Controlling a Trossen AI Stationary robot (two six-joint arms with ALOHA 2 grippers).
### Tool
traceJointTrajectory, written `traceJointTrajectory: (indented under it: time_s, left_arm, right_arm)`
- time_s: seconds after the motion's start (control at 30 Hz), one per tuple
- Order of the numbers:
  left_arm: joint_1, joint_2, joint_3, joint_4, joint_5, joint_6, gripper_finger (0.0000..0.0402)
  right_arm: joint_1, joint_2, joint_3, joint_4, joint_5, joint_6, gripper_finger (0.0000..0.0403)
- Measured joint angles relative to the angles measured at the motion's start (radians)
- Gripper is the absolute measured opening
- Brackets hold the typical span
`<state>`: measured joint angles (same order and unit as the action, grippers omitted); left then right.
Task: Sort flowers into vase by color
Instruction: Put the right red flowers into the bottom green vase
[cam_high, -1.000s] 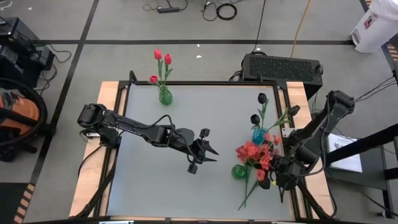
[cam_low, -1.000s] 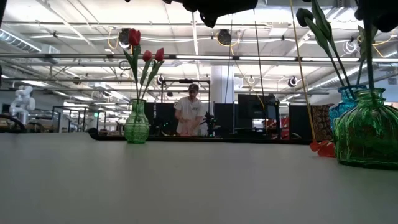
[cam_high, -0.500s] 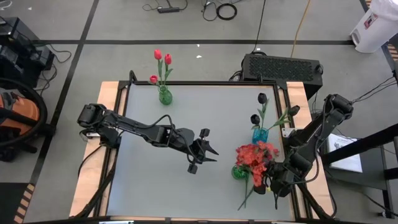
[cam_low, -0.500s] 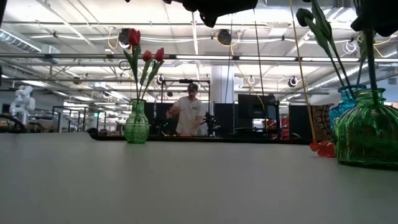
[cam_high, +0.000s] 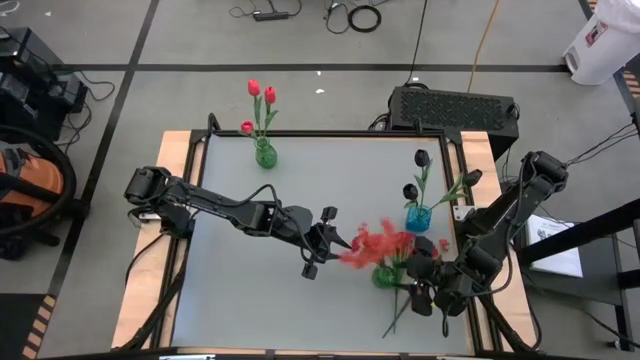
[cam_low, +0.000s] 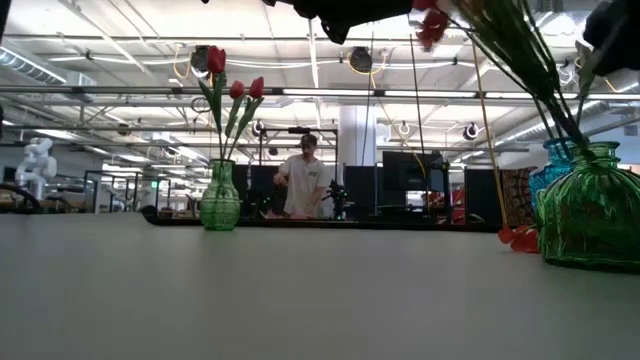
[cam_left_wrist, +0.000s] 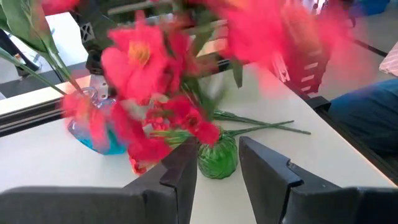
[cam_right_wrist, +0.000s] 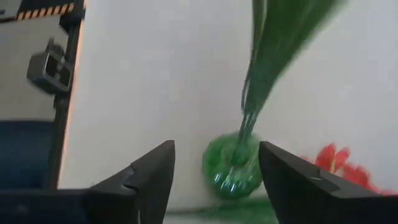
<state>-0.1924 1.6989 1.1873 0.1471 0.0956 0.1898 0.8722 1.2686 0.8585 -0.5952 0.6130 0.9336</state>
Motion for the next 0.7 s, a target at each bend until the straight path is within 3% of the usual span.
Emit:
traceJointTrajectory:
  time_s: [0.47, 0.7]
  left_arm:
    - [0.000, 0.000, 0.000, -0.029, -0.001, 0.000, 0.0128]
    - [0.000, 0.000, 0.000, -0.114, -0.139, 0.000, 0.0128]
  right_arm:
    - [0.013, 0.000, 0.000, -0.045, -0.174, 0.237, 0.0229]
    - [0.071, 0.000, 0.000, -0.045, -0.174, 0.411, 0.0219]
